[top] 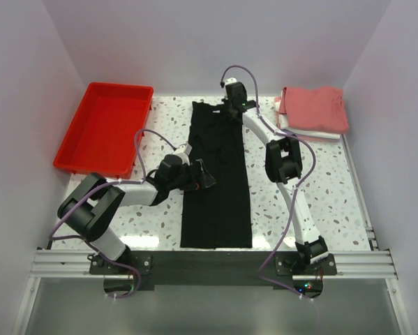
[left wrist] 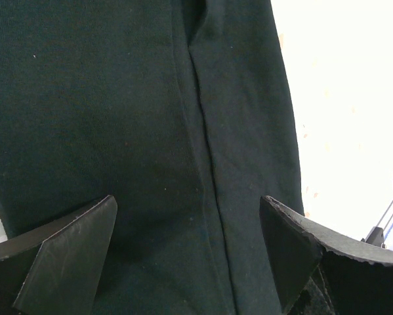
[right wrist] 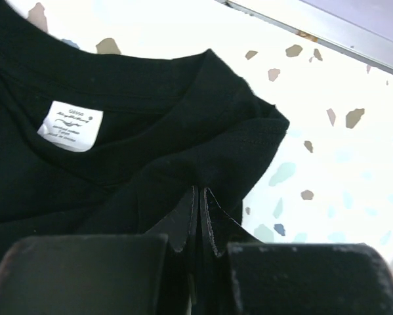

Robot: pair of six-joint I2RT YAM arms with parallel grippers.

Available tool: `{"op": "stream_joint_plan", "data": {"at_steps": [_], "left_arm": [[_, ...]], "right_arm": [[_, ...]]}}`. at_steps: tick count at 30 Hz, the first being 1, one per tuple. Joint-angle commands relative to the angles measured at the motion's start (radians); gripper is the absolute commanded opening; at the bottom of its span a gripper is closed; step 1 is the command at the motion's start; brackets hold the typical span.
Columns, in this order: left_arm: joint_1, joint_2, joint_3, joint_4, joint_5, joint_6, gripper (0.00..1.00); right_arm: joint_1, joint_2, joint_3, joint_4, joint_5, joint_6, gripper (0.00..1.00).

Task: Fold and stack the t-shirts
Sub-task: Fold the tshirt

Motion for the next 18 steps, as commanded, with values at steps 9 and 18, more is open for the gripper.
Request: {"op": "stream_joint_plan", "data": {"at_steps": [9, 18], "left_arm": [[0.006, -0.003, -0.046, -0.061, -0.018, -0.008, 0.95], [0.005, -0.026, -0.035, -0.055, -0.006, -0.005, 0.96]], "right_arm": [[-0.048, -0.049, 0.057, -0.003, 0.048, -0.018, 0.00], [-0.053, -0.087, 0.012, 0.037, 0.071, -0.033, 0.99]]}}
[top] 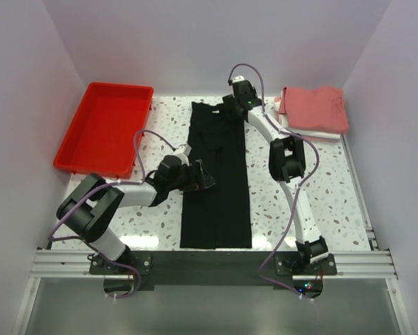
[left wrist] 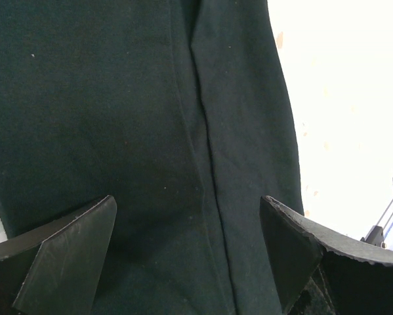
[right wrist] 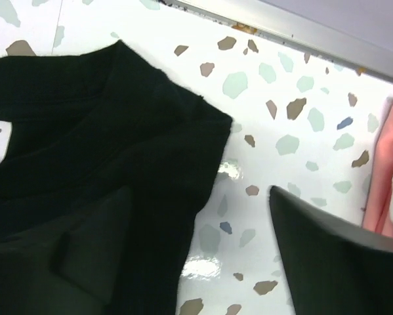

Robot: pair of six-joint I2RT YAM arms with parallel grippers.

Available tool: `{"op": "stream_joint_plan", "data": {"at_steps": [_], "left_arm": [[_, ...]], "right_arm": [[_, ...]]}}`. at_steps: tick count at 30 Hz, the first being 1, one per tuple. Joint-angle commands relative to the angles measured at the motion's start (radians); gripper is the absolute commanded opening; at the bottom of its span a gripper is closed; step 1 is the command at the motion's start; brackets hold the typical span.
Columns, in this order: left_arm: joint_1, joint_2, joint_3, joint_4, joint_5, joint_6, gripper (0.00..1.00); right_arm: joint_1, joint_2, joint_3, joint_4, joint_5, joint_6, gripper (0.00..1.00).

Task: Fold and stack the t-shirts
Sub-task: Fold the tshirt

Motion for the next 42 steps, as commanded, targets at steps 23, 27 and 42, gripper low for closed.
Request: {"op": "stream_joint_plan", "data": {"at_steps": [23, 27, 42], "left_arm": [[-0.006, -0.666, -0.038, -0.750, -0.072, 0.018, 1.00], [-0.052, -0.805, -0.163, -0.855, -0.012, -0.048, 1.00], [-0.235, -0.816, -0.320, -0.873, 0.022, -0.179, 0.74]], "right_arm": [[0.011, -1.252, -1.281, 0.250, -0.324, 0.513, 0.99], [0.029, -1.482, -1.535, 0.198, -0.372, 0.600, 0.99], [0.034, -1.653, -1.763, 0.037, -0.504, 0.628, 0.99]]}}
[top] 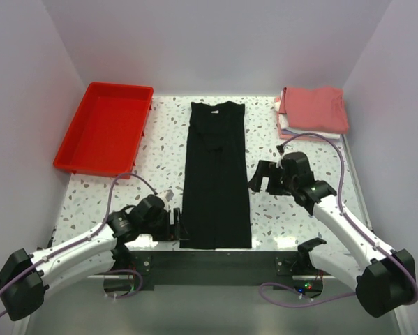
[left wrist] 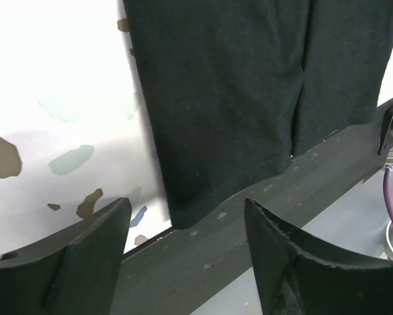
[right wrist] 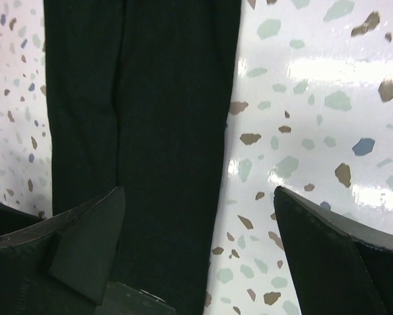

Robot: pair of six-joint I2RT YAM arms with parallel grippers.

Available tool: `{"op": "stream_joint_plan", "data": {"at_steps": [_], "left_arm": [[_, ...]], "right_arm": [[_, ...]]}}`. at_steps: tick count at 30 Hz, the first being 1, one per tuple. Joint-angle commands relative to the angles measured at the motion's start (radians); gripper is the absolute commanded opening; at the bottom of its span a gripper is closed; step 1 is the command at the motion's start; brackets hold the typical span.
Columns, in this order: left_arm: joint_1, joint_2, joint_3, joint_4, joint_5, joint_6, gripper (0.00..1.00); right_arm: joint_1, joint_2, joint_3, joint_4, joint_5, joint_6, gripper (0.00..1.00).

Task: Fold and stack the t-shirts
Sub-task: Fold the tshirt

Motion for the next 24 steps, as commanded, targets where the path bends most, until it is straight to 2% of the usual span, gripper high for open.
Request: {"op": "stream_joint_plan", "data": {"at_steps": [1, 6, 11, 14, 15, 17, 20, 21, 24], "left_arm": [[-0.009, 0.025, -0.031, 0.027, 0.040, -0.022, 0.71], [-0.012, 0.051, -0.046, 0.072, 0.086, -0.025, 0.57], [-0.019, 0.072, -0.060, 0.058, 0.098, -0.024, 0.54], [-0.023, 0.097, -0.075, 0.107, 0.120, -0.017, 0.51], [-0.023, 0.104, -0.075, 0.118, 0.124, -0.017, 0.45], [-0.029, 0.121, -0.077, 0.133, 0.132, -0.014, 0.41], [-0.030, 0.132, -0.081, 0.168, 0.143, -0.004, 0.13], [-0.029, 0.134, -0.081, 0.178, 0.147, -0.004, 0.00], [-0.030, 0.137, -0.085, 0.221, 0.158, -0.004, 0.00]], "right_arm": [[0.004, 0.012, -0.026, -0.008, -0.049, 0.026, 0.99], [0.005, 0.018, -0.033, -0.019, -0.042, 0.025, 0.99], [0.004, -0.002, -0.021, -0.048, -0.015, 0.008, 0.99], [0.005, -0.003, -0.024, -0.059, -0.019, 0.006, 0.99], [0.005, -0.003, -0.024, -0.063, -0.017, 0.006, 0.99], [0.004, -0.005, -0.024, -0.069, -0.020, 0.003, 0.99], [0.004, -0.002, -0.027, -0.085, -0.072, -0.006, 0.99], [0.005, 0.001, -0.029, -0.103, -0.092, -0.009, 0.99], [0.059, -0.002, -0.046, -0.160, -0.117, -0.017, 0.98]]}}
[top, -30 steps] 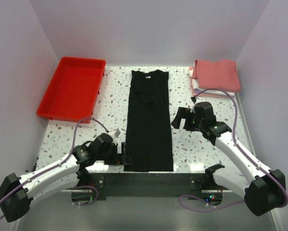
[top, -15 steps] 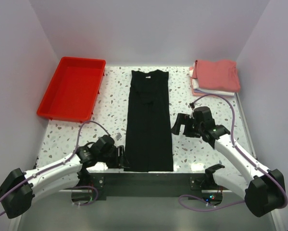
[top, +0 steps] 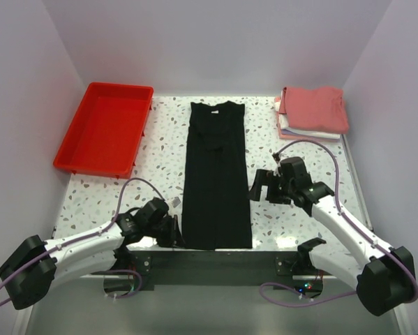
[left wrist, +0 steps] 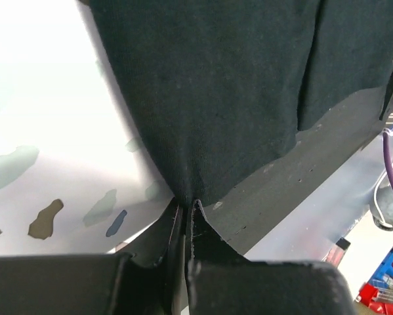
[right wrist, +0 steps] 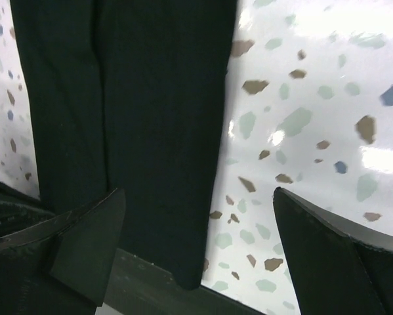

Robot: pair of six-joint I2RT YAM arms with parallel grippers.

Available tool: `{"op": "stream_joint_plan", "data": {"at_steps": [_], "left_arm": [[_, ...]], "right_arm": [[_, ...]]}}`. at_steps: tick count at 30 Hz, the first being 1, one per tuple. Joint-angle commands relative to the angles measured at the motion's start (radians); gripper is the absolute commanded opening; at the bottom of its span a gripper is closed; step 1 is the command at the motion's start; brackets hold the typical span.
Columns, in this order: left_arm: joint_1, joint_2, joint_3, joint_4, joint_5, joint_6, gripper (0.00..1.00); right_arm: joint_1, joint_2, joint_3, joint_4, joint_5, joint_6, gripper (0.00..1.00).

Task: Fold and stack the t-shirts
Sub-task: Fold the tshirt

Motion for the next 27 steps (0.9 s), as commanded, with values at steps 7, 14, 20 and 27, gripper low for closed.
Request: {"op": "stream_joint_plan", "data": {"at_steps": [7, 14, 20, 27], "left_arm": [[-0.004, -0.007, -0.019, 0.069, 0.025, 0.004, 0.00], [-0.006, -0.033, -0.004, 0.037, -0.012, 0.012, 0.00], [-0.004, -0.031, -0.001, 0.034, -0.024, 0.012, 0.00], [-0.004, -0.042, 0.002, 0.040, -0.021, 0.009, 0.00]], "right_arm": [[0.287, -0.055, -0.108, -0.143, -0.047, 0.095, 0.92], [0.424, 0.021, -0.177, -0.053, -0.035, 0.198, 0.75], [0.493, 0.091, -0.176, -0.024, -0.023, 0.244, 0.61], [0.507, 0.086, -0.181, -0.020, 0.028, 0.275, 0.25]]}}
